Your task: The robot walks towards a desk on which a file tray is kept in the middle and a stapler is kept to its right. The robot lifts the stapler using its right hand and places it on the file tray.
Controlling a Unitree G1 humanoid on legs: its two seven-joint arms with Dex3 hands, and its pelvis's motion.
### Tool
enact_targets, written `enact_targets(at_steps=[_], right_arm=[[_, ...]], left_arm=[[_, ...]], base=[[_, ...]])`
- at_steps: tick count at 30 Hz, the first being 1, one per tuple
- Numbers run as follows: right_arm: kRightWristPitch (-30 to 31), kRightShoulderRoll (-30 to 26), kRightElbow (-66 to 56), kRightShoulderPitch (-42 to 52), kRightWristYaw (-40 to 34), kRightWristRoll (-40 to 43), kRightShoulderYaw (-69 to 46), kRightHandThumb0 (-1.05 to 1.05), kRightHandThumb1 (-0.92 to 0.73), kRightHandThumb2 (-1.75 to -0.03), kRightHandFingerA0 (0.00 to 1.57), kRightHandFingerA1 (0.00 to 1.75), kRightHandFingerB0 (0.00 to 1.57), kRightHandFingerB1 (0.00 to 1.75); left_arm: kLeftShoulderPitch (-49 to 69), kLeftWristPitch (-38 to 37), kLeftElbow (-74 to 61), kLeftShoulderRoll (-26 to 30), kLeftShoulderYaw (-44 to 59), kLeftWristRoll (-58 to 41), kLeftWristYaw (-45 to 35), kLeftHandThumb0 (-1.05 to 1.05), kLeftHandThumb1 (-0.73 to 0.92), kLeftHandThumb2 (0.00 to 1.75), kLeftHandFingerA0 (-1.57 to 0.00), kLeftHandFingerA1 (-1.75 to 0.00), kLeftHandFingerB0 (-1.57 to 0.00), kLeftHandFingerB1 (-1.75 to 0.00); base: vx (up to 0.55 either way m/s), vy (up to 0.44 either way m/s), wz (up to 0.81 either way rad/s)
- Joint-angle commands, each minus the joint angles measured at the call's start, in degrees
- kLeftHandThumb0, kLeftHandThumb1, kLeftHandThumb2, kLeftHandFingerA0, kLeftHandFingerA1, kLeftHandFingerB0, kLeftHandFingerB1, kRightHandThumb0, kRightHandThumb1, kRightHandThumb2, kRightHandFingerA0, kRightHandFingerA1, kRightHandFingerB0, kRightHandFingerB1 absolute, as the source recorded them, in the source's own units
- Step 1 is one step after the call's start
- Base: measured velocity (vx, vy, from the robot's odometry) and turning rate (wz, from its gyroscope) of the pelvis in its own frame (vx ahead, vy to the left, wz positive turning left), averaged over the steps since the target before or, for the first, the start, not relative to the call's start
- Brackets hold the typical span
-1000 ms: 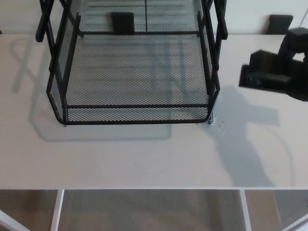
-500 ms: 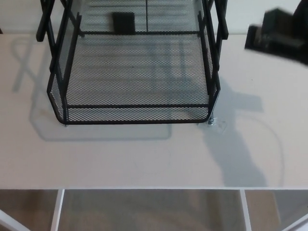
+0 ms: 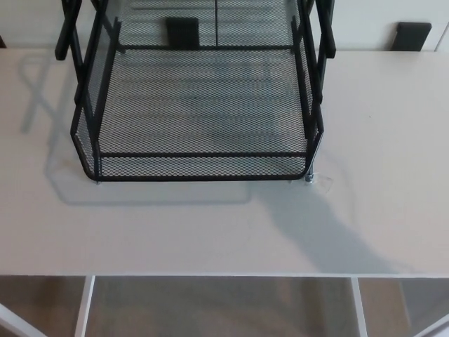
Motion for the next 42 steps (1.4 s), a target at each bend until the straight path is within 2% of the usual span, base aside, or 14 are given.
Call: enact_targets(at_steps=[1, 5, 8, 11, 13, 18, 22, 23, 24, 27, 33, 34, 35, 42], right_arm=[[3.8, 4.9, -1.2, -2.7, 4.4, -1.2, 3.6, -0.27, -0.67, -0.68, 0.83, 1.75, 0.66, 1.59], [1.8, 8.3, 0.8, -2.9, 3.3, -0.8, 6.2, -0.27, -0.62, -0.77, 0.86, 1.75, 0.63, 1.67], [2.3, 12.3, 2.6, -3.8, 5.1, -1.1, 9.9, -0.36, -0.47, -0.9, 1.15, 1.33, 0.89, 1.08], [2.3, 14.1, 4.3, -4.3, 4.9, -1.4, 11.2, -0.22, -0.6, -0.74, 0.88, 1.75, 0.8, 1.43], [4.4, 17.6, 6.4, -5.2, 4.8, -2.5, 13.1, -0.37, -0.62, -0.58, 0.92, 1.75, 0.84, 1.01], [4.3, 20.9, 9.7, -5.6, 4.5, -2.4, 14.6, -0.23, -0.57, -0.79, 0.86, 1.75, 0.72, 1.62], [6.8, 24.0, 11.1, -5.5, 5.4, -2.7, 15.3, -0.2, -0.54, -0.96, 0.87, 1.75, 0.74, 1.61], [7.0, 24.5, 11.3, -5.2, 5.2, -3.1, 15.6, -0.2, -0.53, -0.93, 0.88, 1.75, 0.76, 1.56], [7.2, 24.9, 11.5, -5.0, 5.5, -3.4, 16.0, -0.2, -0.53, -0.93, 0.87, 1.75, 0.75, 1.57], [6.2, 25.8, 12.7, -3.7, 3.4, -4.1, 17.1, -0.23, -0.57, -0.79, 0.86, 1.75, 0.69, 1.65], [5.6, 26.8, 12.4, -1.5, 5.0, -3.2, 17.7, -0.21, -0.58, -0.81, 0.84, 1.75, 0.69, 1.59], [5.2, 27.1, 12.9, -0.8, 4.4, -3.4, 18.2, -0.21, -0.57, -0.78, 0.84, 1.75, 0.71, 1.58], [5.1, 27.2, 13.1, -0.2, 3.9, -3.5, 18.5, -0.21, -0.57, -0.83, 0.84, 1.75, 0.69, 1.62], [5.1, 27.2, 14.1, 3.3, 4.4, -4.0, 20.5, -0.28, -0.63, -0.64, 0.82, 1.75, 0.72, 1.44]], left_arm=[[-0.1, -0.9, 0.3, 0.7, 0.2, -0.2, 0.0, -0.49, 0.82, 0.65, -0.32, -0.34, -0.23, -0.3], [0.3, -1.1, 0.0, 0.6, 1.0, -0.9, -0.5, -0.26, 0.58, 1.07, -0.11, -0.49, -0.09, -0.48], [0.1, -1.2, -0.4, 0.5, 0.3, -0.1, -0.2, -0.5, 0.82, 0.65, -0.32, -0.34, -0.25, -0.3], [0.1, -1.3, -0.3, 0.2, 0.4, -0.2, -0.1, -0.5, 0.81, 0.64, -0.33, -0.34, -0.23, -0.3], [-0.1, -1.6, -0.4, 0.3, -0.4, 0.5, 0.0, -0.5, 0.82, 0.65, -0.33, -0.34, -0.28, -0.31], [-1.1, -0.8, -0.1, -0.3, -0.4, 0.0, 0.3, -0.49, 0.81, 0.64, -0.33, -0.35, -0.25, -0.3], [-0.9, -0.6, -0.2, -0.6, 0.4, -1.1, -0.4, -0.26, 0.58, 1.07, -0.11, -0.49, -0.1, -0.48], [-0.8, -0.6, -0.3, -0.5, 0.0, -0.7, -0.2, -0.49, 0.82, 0.64, -0.31, -0.34, -0.24, -0.3], [-0.6, -0.7, -0.3, -0.5, 0.2, -0.8, -0.3, -0.26, 0.59, 1.07, -0.11, -0.49, -0.09, -0.48], [-0.6, -0.7, 0.3, -0.6, 0.2, -0.6, 0.4, -0.49, 0.81, 0.64, -0.32, -0.34, -0.22, -0.29], [-1.0, 0.0, 0.4, -0.7, 0.0, -0.3, 0.8, -0.49, 0.81, 0.64, -0.33, -0.34, -0.24, -0.3], [-0.8, -0.2, 0.2, -0.9, 0.6, -1.0, 0.4, -0.26, 0.57, 1.06, -0.12, -0.49, -0.09, -0.48], [-0.8, -0.3, 0.2, -0.9, 0.7, -1.0, 0.5, -0.49, 0.8, 0.64, -0.33, -0.35, -0.24, -0.3], [-0.9, -0.7, 0.1, -1.0, 0.2, -0.4, 0.2, -0.48, 0.81, 0.64, -0.32, -0.34, -0.26, -0.31]], base=[[0.0, 0.0, 0.0], [0.0, 0.0, 0.0], [0.0, 0.0, 0.0], [0.0, 0.0, 0.0], [0.0, 0.0, 0.0], [0.0, 0.0, 0.0], [0.0, 0.0, 0.0], [0.0, 0.0, 0.0], [0.0, 0.0, 0.0], [0.0, 0.0, 0.0], [0.0, 0.0, 0.0], [0.0, 0.0, 0.0], [0.0, 0.0, 0.0], [0.0, 0.0, 0.0]])
